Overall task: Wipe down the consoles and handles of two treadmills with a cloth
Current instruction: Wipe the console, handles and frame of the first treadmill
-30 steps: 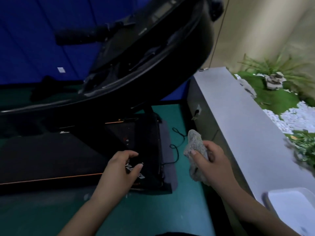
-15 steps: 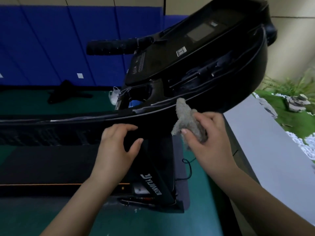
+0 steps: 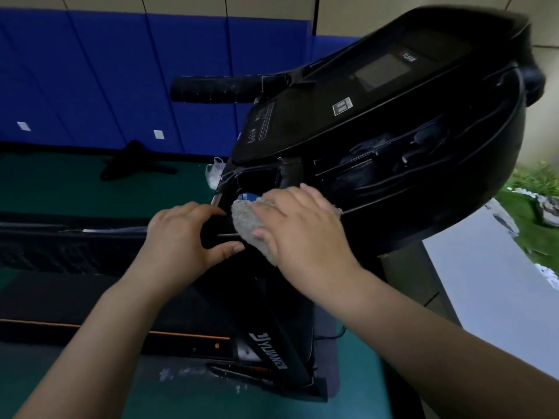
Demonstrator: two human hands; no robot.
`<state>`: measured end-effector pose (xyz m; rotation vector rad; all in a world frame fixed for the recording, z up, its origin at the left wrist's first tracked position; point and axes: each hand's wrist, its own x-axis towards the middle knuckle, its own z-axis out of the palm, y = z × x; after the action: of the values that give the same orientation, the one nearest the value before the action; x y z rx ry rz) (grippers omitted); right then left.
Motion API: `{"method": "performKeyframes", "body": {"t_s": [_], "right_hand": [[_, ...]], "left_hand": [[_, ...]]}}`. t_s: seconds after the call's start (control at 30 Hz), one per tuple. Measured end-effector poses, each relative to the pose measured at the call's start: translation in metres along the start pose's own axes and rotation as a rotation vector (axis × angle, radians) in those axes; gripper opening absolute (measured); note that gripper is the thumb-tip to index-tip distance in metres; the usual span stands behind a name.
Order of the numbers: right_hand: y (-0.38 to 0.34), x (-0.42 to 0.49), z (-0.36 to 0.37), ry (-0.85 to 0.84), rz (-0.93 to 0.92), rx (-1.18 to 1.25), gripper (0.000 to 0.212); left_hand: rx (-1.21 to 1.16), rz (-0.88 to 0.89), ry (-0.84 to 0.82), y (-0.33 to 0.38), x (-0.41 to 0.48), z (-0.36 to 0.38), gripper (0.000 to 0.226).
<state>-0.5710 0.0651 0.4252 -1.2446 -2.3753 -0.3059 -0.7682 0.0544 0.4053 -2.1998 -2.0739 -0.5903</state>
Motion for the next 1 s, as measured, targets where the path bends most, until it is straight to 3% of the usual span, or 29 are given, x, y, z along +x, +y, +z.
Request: {"method": "performKeyframes", "body": {"t_s": [0.23,0.37,0.5,0.63,0.73,0.8,0.87,1.0], "right_hand": [[0.048,-0.019,-0.025,0.248,0.221,-0.021,0.029],[0.006,-0.002,-0.002,0.097,0.214,-0.084,0.027],[-0.050,0.014,0.023,-0.005,0.138,0.013,0.035],[-0.027,0.012,0.007,-0.014,0.144,-0.006,0.035],[0.024,0.002,-0.023,0.071,0.307,-0.124,0.026],[0.044,-0.002,-0.038,0.146,0.409,-0.174,0.030],[0.037,0.002,-0.035,0.116,0.428,-0.200,0.037],[-0.034,0.011,0.005,-0.020,0.288,-0.196,0.041]], "left_hand": [[-0.089,0.079,-0.077,-0.007,0.006,-0.008,0.075],[-0.042,0.092,-0.057,-0.010,0.008,-0.007,0.076],[-0.071,0.114,0.027,-0.017,0.008,0.003,0.056],[-0.058,0.126,0.009,-0.018,0.009,0.001,0.069],[-0.053,0.116,-0.001,-0.017,0.010,-0.002,0.078],[-0.039,0.128,0.011,-0.016,0.009,-0.003,0.083],[-0.026,0.137,0.026,-0.016,0.008,-0.003,0.084],[-0.031,0.130,0.028,-0.017,0.008,0.000,0.075]]}}
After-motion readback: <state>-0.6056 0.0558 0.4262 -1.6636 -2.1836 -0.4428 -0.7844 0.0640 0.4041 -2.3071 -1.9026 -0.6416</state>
